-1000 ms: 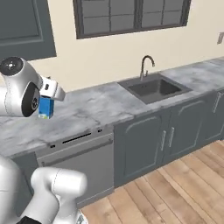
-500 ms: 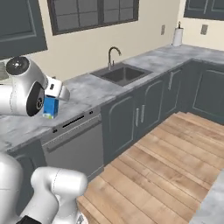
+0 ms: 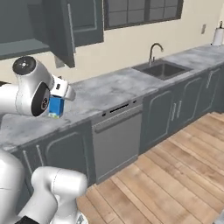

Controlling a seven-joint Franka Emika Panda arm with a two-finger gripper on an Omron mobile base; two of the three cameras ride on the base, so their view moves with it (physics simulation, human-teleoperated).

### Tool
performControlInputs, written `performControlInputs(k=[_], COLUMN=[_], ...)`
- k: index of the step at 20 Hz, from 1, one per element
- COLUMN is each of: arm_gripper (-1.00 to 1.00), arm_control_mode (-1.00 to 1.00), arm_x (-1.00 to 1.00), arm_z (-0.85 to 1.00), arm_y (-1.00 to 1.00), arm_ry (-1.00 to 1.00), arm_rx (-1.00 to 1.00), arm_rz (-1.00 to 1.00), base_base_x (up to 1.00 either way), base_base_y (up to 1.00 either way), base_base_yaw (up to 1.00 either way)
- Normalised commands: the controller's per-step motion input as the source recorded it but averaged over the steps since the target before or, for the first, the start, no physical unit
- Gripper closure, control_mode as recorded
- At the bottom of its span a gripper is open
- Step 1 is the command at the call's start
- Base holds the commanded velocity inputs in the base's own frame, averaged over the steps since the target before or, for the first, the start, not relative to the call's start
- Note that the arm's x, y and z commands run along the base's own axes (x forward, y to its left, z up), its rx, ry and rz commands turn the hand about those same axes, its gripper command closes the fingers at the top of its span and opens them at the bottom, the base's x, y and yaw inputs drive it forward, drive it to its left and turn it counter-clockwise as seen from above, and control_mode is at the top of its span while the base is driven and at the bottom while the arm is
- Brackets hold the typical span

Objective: Pick the milk from the counter and place it in the open cabinet.

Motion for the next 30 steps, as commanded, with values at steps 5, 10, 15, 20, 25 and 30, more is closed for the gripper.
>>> performControlInputs(k=[5,10,15,20,25,30], arm_gripper=[1.0,1.0,1.0,1.0,1.0,1.0], arm_control_mode=[1.0,1.0,1.0,1.0,1.0,1.0], arm_x=[0.0,0.0,0.0,0.0,0.0,0.0], arm_z=[0.0,0.0,0.0,0.0,0.0,0.0], arm_y=[0.0,0.0,0.0,0.0,0.0,0.0], arm_ry=[0.0,0.0,0.0,0.0,0.0,0.0], arm_rx=[0.0,0.0,0.0,0.0,0.0,0.0], arm_rz=[0.0,0.0,0.0,0.0,0.0,0.0], base_base_x=[0.73,1.0,0.61,0.45,0.0,0.0], base_base_y=[0.14,-0.11,-0.02,-0.18,0.0,0.0], base_base_yaw=[0.83,0.77,0.67,0.45,0.0,0.0])
